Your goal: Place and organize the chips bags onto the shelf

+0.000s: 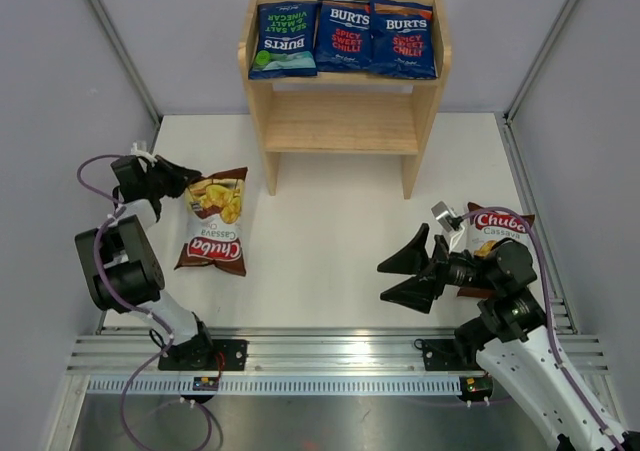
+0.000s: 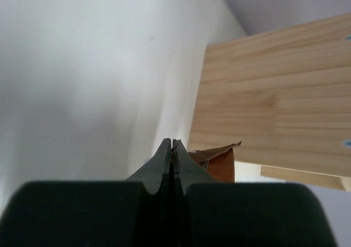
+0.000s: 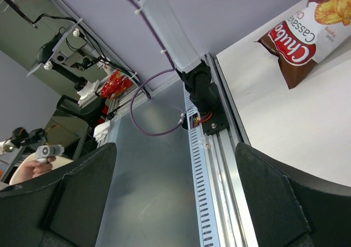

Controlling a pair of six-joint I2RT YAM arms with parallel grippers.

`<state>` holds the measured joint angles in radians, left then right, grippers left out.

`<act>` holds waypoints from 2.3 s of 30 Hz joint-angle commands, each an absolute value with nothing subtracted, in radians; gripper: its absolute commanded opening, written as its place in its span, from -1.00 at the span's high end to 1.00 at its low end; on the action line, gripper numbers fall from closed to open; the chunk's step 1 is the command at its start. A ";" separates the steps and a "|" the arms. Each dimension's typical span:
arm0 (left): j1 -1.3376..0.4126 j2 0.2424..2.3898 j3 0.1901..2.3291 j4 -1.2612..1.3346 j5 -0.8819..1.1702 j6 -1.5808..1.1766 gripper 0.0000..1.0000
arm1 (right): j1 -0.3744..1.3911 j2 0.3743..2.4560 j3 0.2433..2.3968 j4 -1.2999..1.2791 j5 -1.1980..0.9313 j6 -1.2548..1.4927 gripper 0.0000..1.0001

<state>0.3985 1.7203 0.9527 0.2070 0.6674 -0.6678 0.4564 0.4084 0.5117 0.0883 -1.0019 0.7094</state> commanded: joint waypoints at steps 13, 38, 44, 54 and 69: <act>0.269 0.792 0.984 -0.167 0.265 -0.715 1.00 | 0.498 0.742 0.354 0.693 -0.864 0.906 -0.99; 0.190 0.742 1.631 -0.343 0.293 -1.549 1.00 | 1.348 1.658 0.868 1.560 0.067 0.477 -0.96; 0.166 0.742 1.625 -0.390 0.293 -1.581 1.00 | 1.353 1.715 0.998 1.559 0.086 0.420 -0.99; 0.121 0.729 1.574 -0.430 0.314 -1.626 1.00 | 1.310 1.801 1.124 1.562 0.081 0.534 -0.99; 0.097 0.709 1.385 -0.399 0.302 -1.612 1.00 | 1.301 1.692 1.091 1.562 -0.040 0.497 -0.54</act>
